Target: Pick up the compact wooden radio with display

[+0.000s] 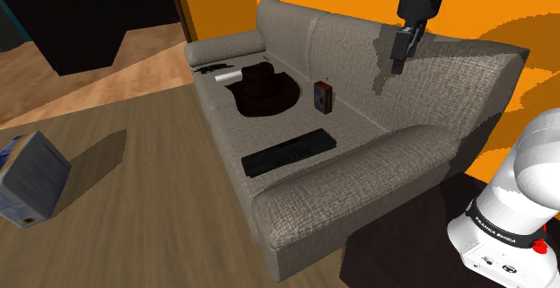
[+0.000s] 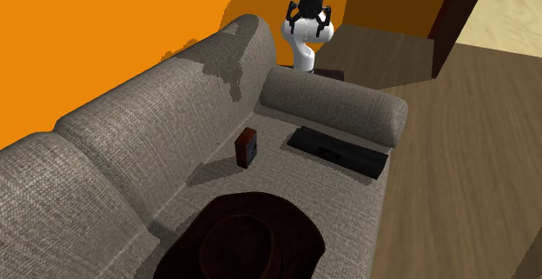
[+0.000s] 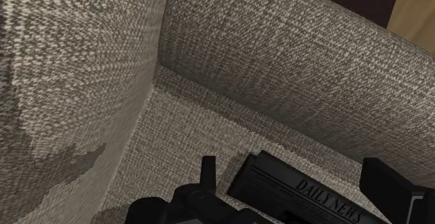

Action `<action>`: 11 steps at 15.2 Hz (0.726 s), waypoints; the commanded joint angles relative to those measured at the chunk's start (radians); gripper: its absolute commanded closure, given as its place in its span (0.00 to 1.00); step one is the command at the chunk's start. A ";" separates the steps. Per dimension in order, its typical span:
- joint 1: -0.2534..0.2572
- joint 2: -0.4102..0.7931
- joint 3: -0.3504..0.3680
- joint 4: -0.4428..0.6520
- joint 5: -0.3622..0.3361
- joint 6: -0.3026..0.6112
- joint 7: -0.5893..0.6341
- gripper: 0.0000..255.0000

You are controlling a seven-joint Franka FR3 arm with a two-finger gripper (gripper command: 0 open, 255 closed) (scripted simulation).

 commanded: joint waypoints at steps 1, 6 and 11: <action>0.000 0.000 0.000 0.000 0.000 0.000 0.000 0.00; -0.025 0.172 -0.034 0.033 -0.019 0.127 -0.015 0.00; -0.046 0.355 -0.065 0.099 -0.029 0.233 -0.031 0.00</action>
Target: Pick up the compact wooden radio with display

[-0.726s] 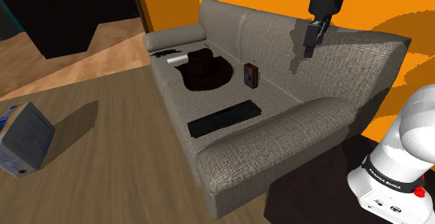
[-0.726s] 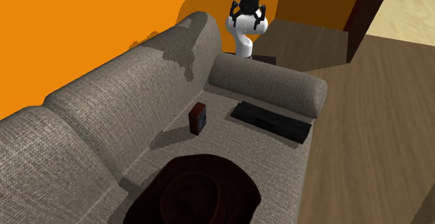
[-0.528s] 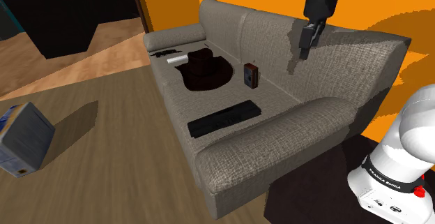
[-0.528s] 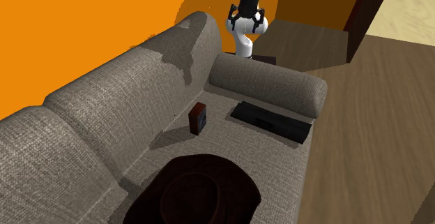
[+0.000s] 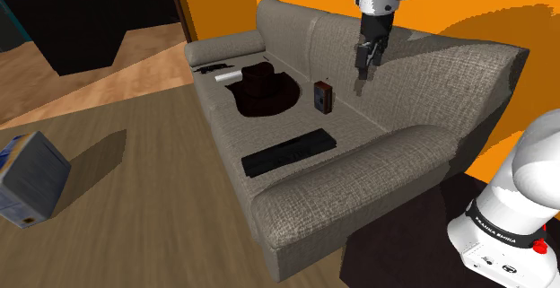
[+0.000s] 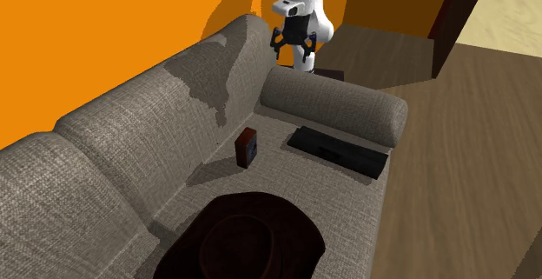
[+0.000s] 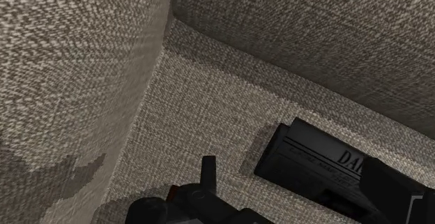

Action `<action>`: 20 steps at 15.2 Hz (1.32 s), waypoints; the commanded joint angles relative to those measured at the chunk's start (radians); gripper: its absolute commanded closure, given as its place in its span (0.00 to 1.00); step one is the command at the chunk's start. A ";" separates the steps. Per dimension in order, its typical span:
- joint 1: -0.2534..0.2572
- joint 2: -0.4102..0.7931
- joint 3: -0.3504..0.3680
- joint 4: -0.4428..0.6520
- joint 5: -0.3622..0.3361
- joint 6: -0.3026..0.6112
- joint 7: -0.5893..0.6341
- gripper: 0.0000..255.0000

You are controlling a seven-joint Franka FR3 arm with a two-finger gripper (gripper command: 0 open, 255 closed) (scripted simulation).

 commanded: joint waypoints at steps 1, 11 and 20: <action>-0.009 0.078 -0.013 0.036 -0.003 0.037 -0.008 0.00; -0.042 0.463 -0.064 0.275 0.012 0.160 -0.049 0.00; -0.083 0.827 -0.088 0.606 0.057 0.167 -0.091 0.00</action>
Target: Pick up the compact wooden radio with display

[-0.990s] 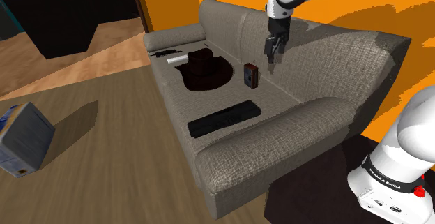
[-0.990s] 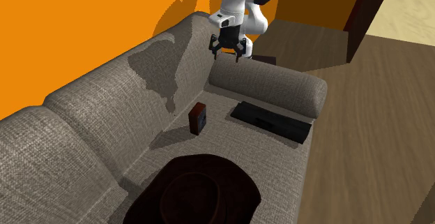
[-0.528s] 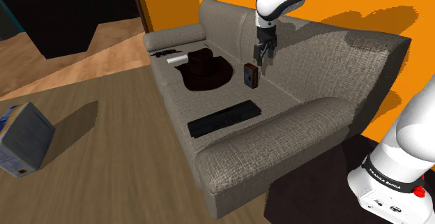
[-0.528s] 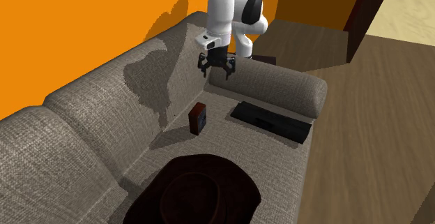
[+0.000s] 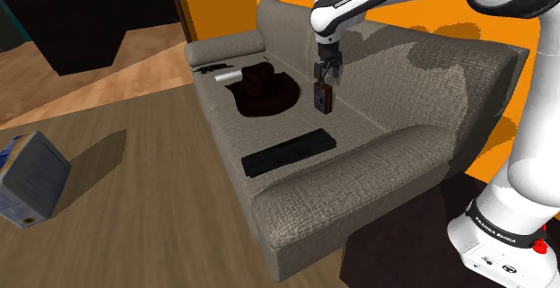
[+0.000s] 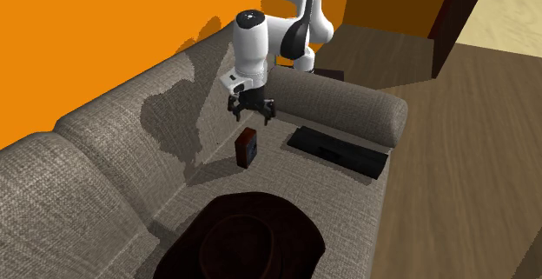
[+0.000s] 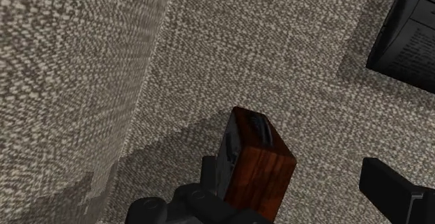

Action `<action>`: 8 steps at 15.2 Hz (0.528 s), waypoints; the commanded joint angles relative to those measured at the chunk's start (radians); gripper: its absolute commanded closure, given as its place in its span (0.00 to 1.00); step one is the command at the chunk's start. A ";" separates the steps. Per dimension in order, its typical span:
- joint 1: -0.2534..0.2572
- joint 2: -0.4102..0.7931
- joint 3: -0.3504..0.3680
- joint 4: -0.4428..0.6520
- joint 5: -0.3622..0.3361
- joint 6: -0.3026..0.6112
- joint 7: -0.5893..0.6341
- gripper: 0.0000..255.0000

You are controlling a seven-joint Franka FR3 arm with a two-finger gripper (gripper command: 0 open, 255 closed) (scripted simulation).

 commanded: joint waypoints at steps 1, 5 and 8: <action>-0.009 0.087 -0.002 0.080 0.011 0.001 -0.006 0.00; -0.015 0.142 -0.002 0.105 0.016 0.028 -0.008 0.00; -0.016 0.157 -0.002 0.087 0.017 0.061 -0.007 0.00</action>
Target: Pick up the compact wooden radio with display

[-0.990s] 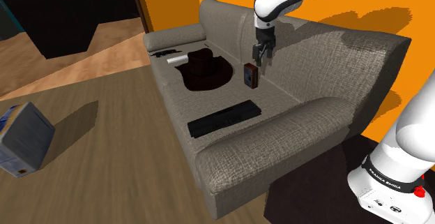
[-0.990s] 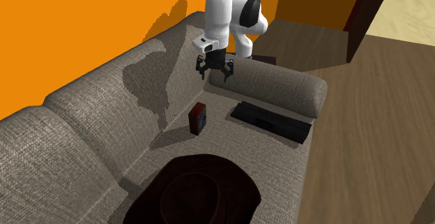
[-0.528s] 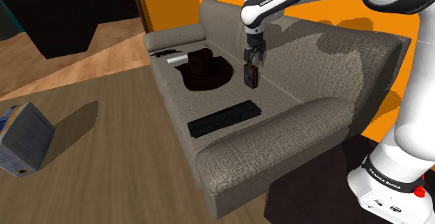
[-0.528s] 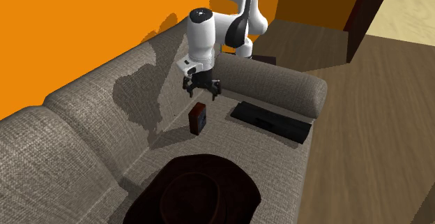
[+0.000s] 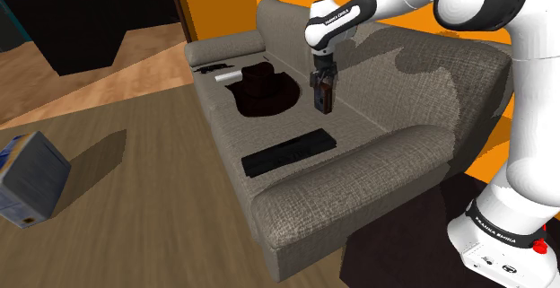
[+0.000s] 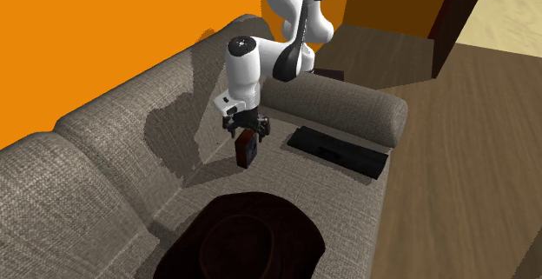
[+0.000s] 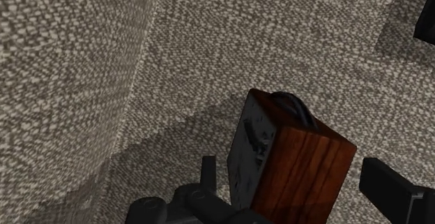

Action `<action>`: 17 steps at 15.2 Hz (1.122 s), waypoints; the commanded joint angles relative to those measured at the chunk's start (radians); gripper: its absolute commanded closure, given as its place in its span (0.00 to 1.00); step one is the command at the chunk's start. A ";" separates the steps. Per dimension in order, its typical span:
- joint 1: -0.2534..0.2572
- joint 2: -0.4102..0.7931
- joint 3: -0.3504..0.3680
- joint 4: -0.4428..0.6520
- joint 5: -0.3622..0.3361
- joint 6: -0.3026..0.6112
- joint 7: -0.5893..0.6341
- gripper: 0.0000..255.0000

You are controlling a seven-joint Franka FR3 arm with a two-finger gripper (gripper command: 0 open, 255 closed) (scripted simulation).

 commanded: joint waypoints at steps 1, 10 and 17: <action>0.000 0.010 0.000 -0.014 0.001 0.024 0.000 0.00; -0.001 0.014 0.000 -0.016 0.001 0.030 0.000 1.00; 0.000 -0.003 0.000 0.000 0.000 -0.003 0.000 1.00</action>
